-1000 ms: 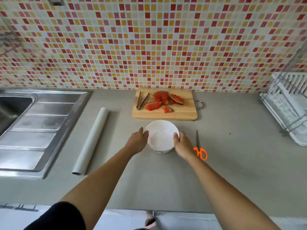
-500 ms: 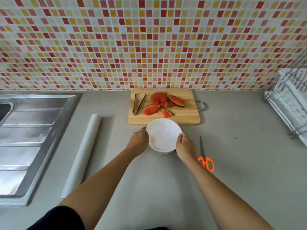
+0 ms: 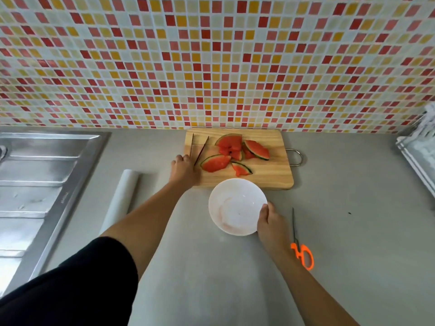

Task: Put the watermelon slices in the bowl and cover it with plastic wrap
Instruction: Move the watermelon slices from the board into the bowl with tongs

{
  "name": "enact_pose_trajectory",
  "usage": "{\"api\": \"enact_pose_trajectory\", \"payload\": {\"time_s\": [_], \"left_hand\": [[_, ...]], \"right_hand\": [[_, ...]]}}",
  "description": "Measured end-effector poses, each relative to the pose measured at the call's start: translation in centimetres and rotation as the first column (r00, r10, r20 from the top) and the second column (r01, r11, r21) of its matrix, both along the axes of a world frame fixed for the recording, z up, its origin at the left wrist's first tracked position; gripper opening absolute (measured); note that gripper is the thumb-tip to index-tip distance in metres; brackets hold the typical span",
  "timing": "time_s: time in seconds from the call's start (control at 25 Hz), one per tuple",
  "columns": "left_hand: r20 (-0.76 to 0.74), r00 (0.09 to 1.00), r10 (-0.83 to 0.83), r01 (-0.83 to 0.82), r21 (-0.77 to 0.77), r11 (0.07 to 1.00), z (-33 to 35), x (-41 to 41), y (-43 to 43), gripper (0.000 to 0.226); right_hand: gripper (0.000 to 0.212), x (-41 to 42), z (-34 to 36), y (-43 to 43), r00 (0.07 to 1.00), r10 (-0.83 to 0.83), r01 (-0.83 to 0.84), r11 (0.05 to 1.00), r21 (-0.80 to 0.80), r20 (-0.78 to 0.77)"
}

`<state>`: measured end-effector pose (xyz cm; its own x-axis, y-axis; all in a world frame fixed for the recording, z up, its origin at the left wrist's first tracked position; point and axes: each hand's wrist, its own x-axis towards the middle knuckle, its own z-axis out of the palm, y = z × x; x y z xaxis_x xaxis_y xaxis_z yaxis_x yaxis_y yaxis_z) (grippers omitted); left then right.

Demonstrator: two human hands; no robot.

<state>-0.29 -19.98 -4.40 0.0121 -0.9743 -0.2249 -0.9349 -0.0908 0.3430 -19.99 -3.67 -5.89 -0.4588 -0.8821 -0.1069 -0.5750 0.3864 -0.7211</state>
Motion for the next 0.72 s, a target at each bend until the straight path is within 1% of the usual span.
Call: {"api": "enact_pose_trajectory", "payload": {"time_s": [0.12,0.16,0.2,0.24,0.28,0.32,0.36,0.4,0.44,0.48,0.52,0.56,0.6,0.64,0.68,0.72], "left_hand": [[-0.008,0.999,0.038,-0.038,0.008,0.999,0.3,-0.1,-1.1,0.036],[-0.056,0.995,0.077,-0.075,0.043,0.996,0.6,0.3,-1.4,0.034],[-0.168,0.975,0.143,-0.129,0.091,0.987,0.8,0.8,-1.6,0.028],[-0.347,0.908,0.236,-0.187,0.167,0.968,1.1,1.5,-1.5,0.017],[-0.543,0.77,0.334,-0.214,0.273,0.938,1.5,2.1,-1.2,0.009],[-0.698,0.578,0.422,-0.205,0.377,0.903,2.0,2.6,-0.6,0.013],[-0.785,0.341,0.517,-0.177,0.487,0.855,2.5,3.1,0.1,0.015],[-0.802,0.109,0.588,-0.119,0.577,0.808,3.0,3.5,0.9,0.015],[-0.782,-0.046,0.622,-0.058,0.623,0.78,3.2,4.1,1.6,0.015],[-0.765,-0.125,0.632,-0.01,0.638,0.77,3.4,4.6,2.3,0.016],[-0.753,-0.15,0.641,0.027,0.645,0.764,3.5,5.0,2.9,0.016],[-0.746,-0.14,0.651,0.042,0.653,0.756,3.5,5.4,3.3,0.015],[-0.748,-0.087,0.658,0.023,0.659,0.752,3.5,5.5,3.7,0.016],[-0.764,0.024,0.645,-0.033,0.644,0.764,3.3,5.7,4.0,0.018],[-0.778,0.213,0.591,-0.112,0.581,0.806,3.1,5.8,4.1,0.019],[-0.739,0.472,0.481,-0.178,0.455,0.873,2.7,5.9,4.2,0.016]], "right_hand": [[0.033,0.1,0.0,-0.2,1.0,0.004,-0.004,1.0,-0.015,0.012],[0.033,0.1,0.0,-0.2,1.0,0.006,-0.006,1.0,-0.018,0.014],[0.032,0.2,0.0,-0.2,1.0,0.007,-0.007,1.0,-0.016,0.014],[0.033,0.2,0.0,-0.2,1.0,0.007,-0.007,1.0,-0.013,0.009],[0.033,0.3,0.0,-0.2,1.0,0.005,-0.005,1.0,-0.01,0.004],[0.033,0.3,0.0,-0.2,1.0,-0.001,0.001,1.0,-0.011,0.003],[0.032,0.4,0.0,-0.3,1.0,-0.009,0.009,1.0,-0.013,0.008],[0.031,0.5,-0.1,-0.3,1.0,-0.015,0.015,1.0,-0.015,0.016],[0.03,0.5,-0.1,-0.4,1.0,-0.018,0.018,1.0,-0.015,0.023],[0.03,0.6,-0.2,-0.5,0.999,-0.017,0.017,1.0,-0.014,0.028],[0.029,0.6,-0.2,-0.5,0.999,-0.013,0.014,1.0,-0.012,0.031],[0.028,0.7,-0.2,-0.5,0.999,-0.01,0.011,1.0,-0.012,0.031],[0.027,0.6,-0.2,-0.5,1.0,-0.007,0.008,1.0,-0.012,0.029],[0.027,0.6,-0.1,-0.6,1.0,-0.005,0.005,1.0,-0.01,0.026],[0.028,0.5,0.0,-0.6,1.0,-0.002,0.002,1.0,-0.006,0.021],[0.028,0.5,0.0,-0.6,1.0,0.004,-0.004,1.0,0.001,0.015]]}}
